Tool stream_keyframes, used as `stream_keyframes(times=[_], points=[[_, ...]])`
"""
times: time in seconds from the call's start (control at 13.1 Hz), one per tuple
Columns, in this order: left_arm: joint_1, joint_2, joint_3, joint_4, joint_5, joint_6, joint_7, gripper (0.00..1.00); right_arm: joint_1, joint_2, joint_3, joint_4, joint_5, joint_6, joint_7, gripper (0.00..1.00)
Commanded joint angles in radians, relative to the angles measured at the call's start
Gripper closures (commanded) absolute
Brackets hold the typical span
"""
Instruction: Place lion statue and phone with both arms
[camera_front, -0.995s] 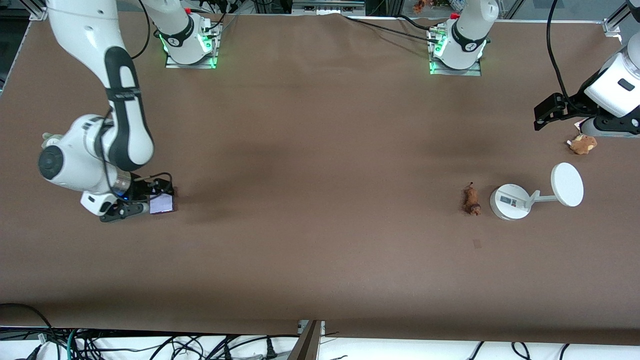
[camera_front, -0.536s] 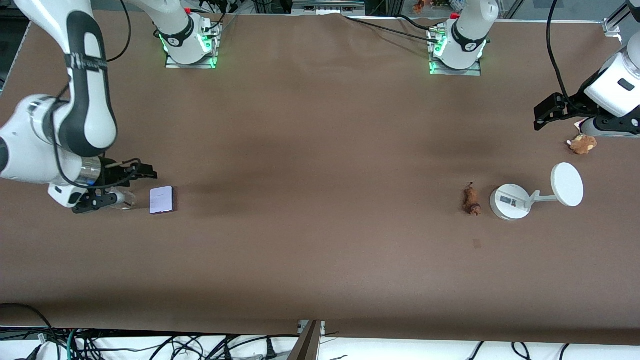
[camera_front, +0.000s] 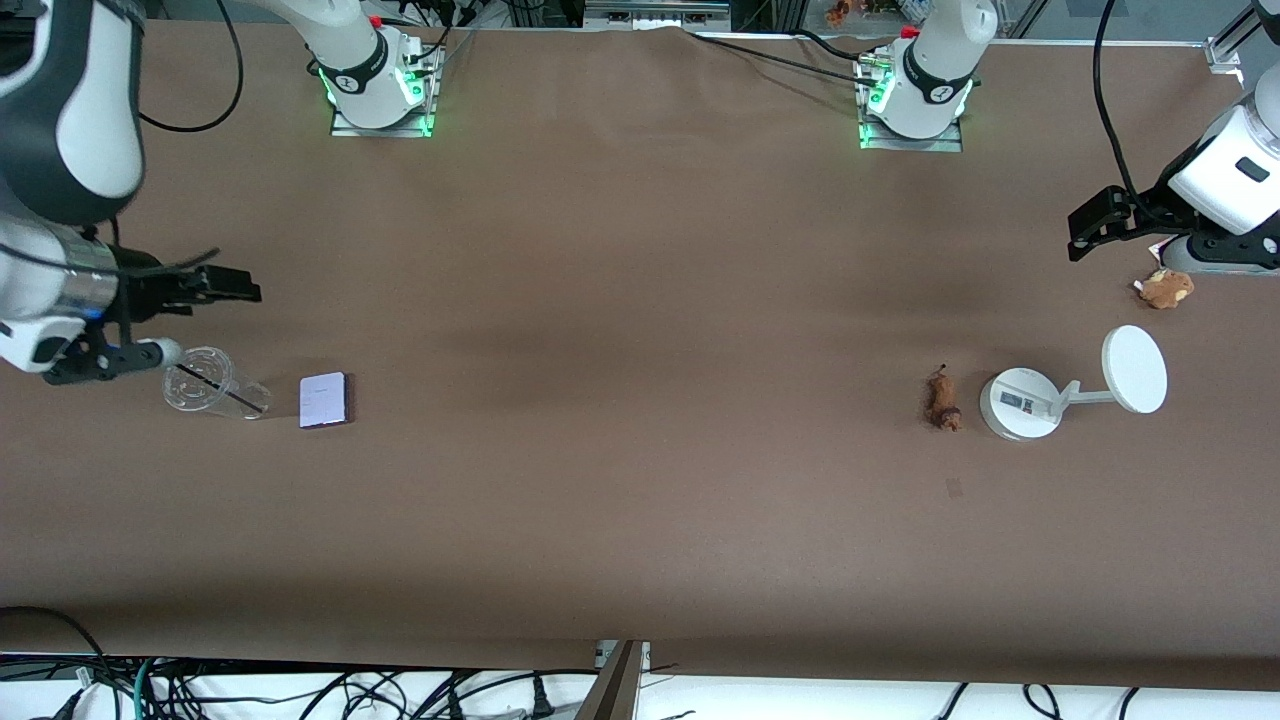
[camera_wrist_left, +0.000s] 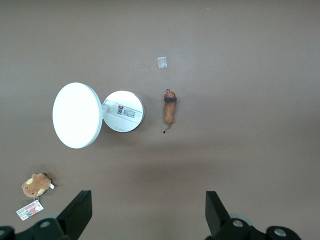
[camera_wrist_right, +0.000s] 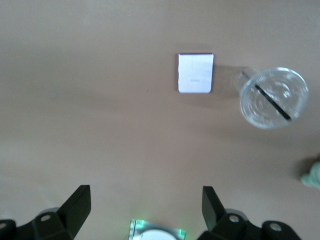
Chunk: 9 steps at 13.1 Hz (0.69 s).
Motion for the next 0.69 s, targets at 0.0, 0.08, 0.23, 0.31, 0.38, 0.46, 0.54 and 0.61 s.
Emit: stream_keyframes(times=[0.0,0.08,0.23,0.31,0.38,0.46,0.54,0.61], points=[[0.001,0.004,0.002,0.014,-0.016,-0.012,0.003,0.0,0.008,0.025,0.006,0.145,-0.041,-0.122,0.084,0.01],[0.001,0.004,0.002,0.014,-0.016,-0.012,0.003,0.0,0.026,0.025,0.007,0.163,-0.061,-0.133,0.095,0.01],[0.001,0.004,0.002,0.014,-0.016,-0.012,0.005,0.0,0.046,0.025,0.006,0.167,-0.082,-0.133,0.095,0.01],[0.001,0.004,0.002,0.014,-0.016,-0.012,0.005,0.0,0.046,0.025,0.007,0.17,-0.079,-0.133,0.095,0.01],[0.001,0.004,0.002,0.014,-0.016,-0.012,0.003,0.0,0.046,0.025,0.009,0.17,-0.076,-0.133,0.095,0.01],[0.001,0.004,0.0,0.014,-0.016,-0.012,0.005,0.0,0.046,0.025,0.009,0.17,-0.075,-0.131,0.095,0.01],[0.001,0.004,0.002,0.014,-0.016,-0.012,0.005,0.0,0.046,0.025,0.009,0.17,-0.075,-0.131,0.095,0.01],[0.001,0.004,0.0,0.014,-0.016,-0.012,0.005,0.0,0.046,0.025,0.009,0.17,-0.075,-0.131,0.094,0.01]])
